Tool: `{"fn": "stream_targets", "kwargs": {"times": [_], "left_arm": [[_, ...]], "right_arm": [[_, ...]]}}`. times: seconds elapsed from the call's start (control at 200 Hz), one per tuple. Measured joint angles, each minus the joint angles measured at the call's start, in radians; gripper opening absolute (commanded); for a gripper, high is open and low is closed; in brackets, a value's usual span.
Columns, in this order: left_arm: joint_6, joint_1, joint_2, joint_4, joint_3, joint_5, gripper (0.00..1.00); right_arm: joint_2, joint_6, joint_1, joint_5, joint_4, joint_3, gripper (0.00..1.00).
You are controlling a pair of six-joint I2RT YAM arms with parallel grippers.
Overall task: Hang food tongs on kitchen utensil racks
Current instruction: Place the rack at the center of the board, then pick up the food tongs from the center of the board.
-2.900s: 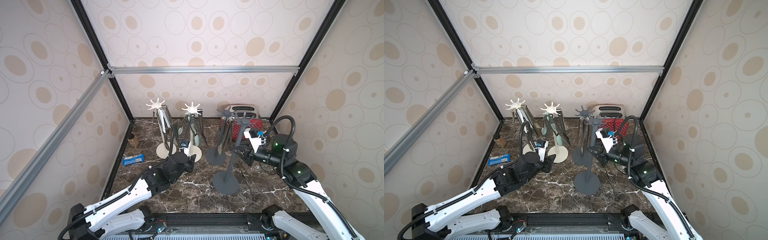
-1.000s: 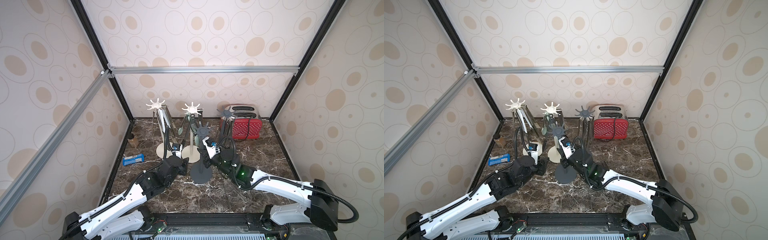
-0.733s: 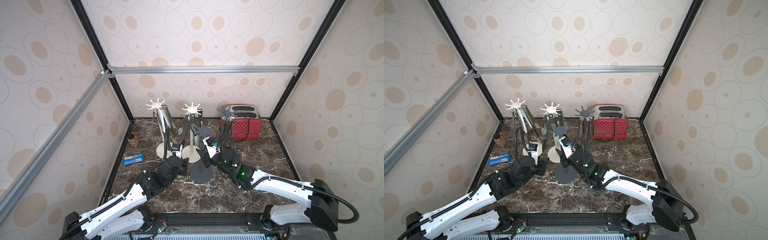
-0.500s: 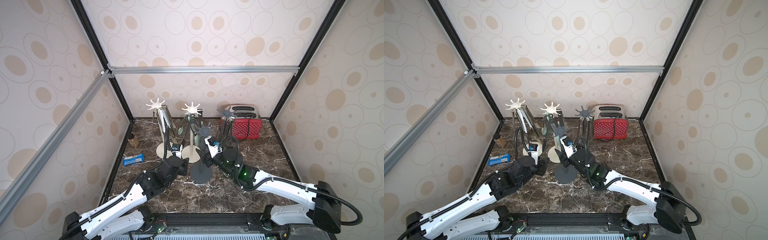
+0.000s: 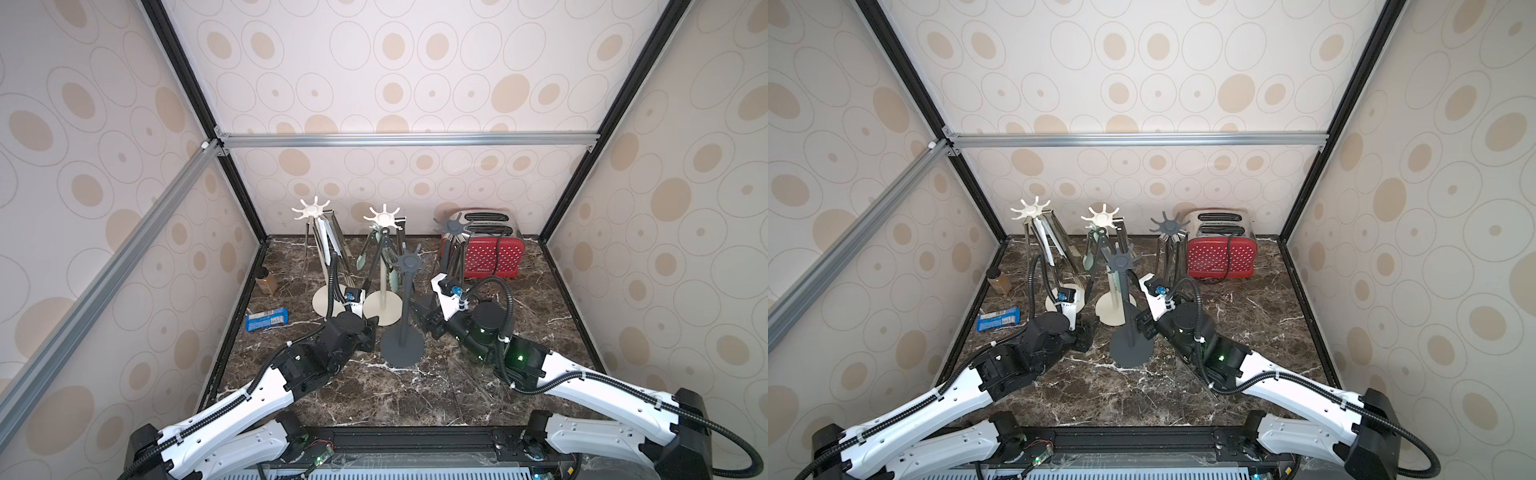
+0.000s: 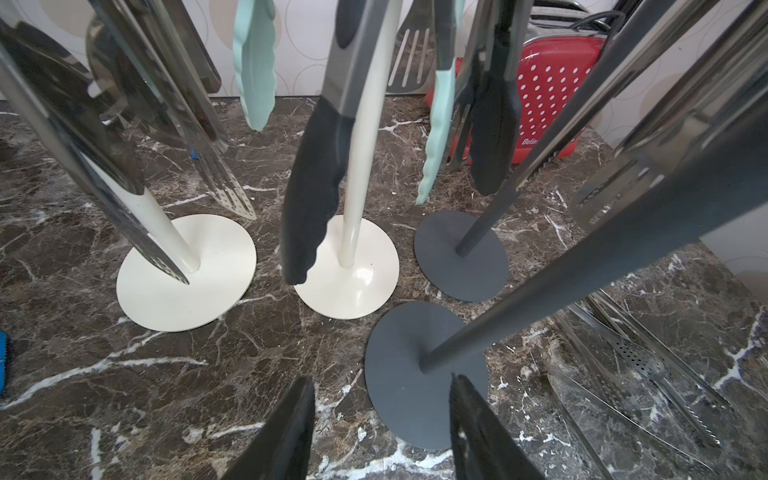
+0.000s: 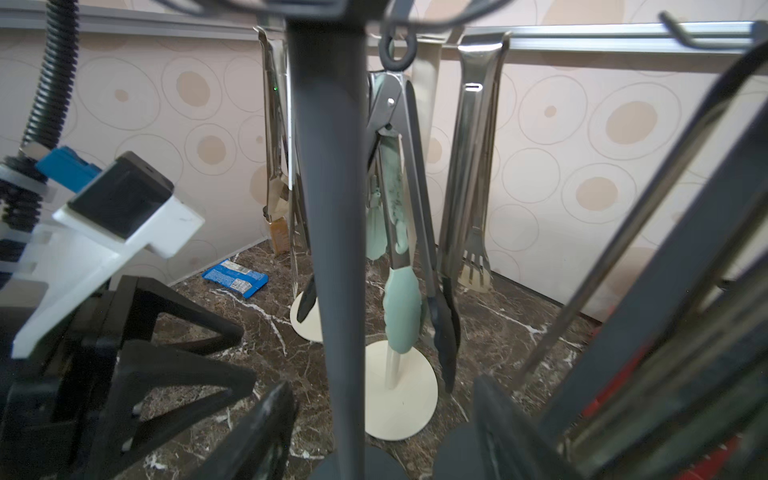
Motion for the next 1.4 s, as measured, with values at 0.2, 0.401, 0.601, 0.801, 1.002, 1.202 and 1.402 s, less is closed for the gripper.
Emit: {"fn": "stream_targets", "kwargs": {"times": [0.2,0.401,0.601,0.801,1.002,1.202,1.402], "left_arm": [[-0.023,0.000,-0.025,-0.014,-0.008,0.029,0.52],[-0.070,0.000,-0.025,-0.049,-0.014,0.095,0.51],[-0.143,0.000,-0.010,-0.094,-0.026,0.204,0.48],[-0.231,-0.072,0.119,-0.109,-0.025,0.289,0.49],[-0.298,-0.214,0.251,-0.135,-0.008,0.286,0.49],[-0.348,-0.219,0.157,-0.142,-0.017,0.224,0.50],[-0.371,-0.220,-0.011,-0.182,-0.046,0.140,0.51]], "right_arm": [[-0.120,0.054,0.000,0.113,-0.182,-0.021,0.68],[-0.190,0.165,-0.002,0.249,-0.421,-0.019,0.66],[-0.200,0.338,-0.116,0.276,-0.683,-0.010,0.62],[-0.239,0.449,-0.324,0.176,-0.797,-0.026,0.59],[-0.153,0.488,-0.446,0.050,-0.817,-0.046,0.48],[-0.010,0.507,-0.518,-0.043,-0.783,-0.104,0.39],[0.132,0.531,-0.571,-0.111,-0.692,-0.137,0.30]]}}
